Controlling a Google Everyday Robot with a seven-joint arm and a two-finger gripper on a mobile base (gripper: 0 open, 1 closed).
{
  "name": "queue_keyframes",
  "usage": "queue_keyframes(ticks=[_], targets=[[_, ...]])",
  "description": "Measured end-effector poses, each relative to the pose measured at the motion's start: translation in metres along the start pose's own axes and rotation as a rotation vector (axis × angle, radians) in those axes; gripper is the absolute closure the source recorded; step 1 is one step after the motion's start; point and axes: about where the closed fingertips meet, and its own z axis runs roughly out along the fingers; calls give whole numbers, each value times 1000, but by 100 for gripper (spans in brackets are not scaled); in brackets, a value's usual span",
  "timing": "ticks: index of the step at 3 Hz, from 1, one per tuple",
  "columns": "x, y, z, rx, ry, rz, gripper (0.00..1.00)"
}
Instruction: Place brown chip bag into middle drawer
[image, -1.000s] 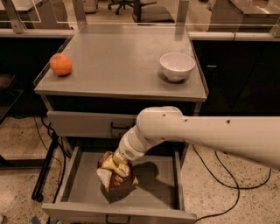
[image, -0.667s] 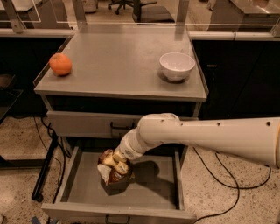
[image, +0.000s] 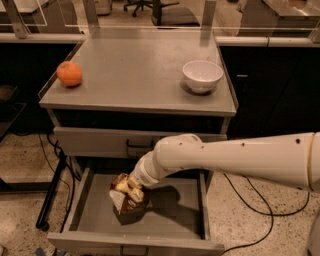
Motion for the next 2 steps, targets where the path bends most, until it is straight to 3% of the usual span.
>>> queue_keyframes(ticks=[2], targets=[[16,-15,19,142,-7,66,100]])
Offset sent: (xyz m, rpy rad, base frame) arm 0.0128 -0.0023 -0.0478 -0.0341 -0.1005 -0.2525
